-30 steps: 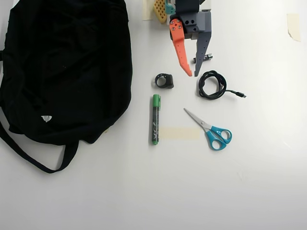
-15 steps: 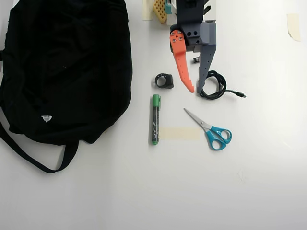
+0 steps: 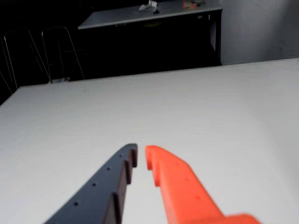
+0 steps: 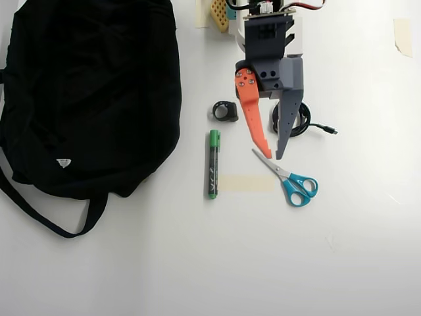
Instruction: Put the green marker into the black bag
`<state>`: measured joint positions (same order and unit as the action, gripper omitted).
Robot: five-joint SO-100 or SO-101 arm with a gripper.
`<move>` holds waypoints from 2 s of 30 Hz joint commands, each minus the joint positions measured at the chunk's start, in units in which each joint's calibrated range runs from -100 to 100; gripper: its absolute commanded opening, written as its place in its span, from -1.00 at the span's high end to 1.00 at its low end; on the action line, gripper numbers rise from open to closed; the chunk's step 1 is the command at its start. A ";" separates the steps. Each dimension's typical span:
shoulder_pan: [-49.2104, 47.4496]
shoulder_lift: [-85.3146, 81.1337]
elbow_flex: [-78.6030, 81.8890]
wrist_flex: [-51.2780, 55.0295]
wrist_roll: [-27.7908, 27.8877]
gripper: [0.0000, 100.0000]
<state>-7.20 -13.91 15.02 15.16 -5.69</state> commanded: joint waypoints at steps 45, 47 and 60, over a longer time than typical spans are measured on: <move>3.91 6.02 -6.84 29.46 0.24 0.96; 3.98 5.61 -6.84 33.08 0.24 0.96; 3.24 5.52 -11.33 55.21 0.29 0.96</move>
<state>-3.75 -6.85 6.13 67.20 -5.74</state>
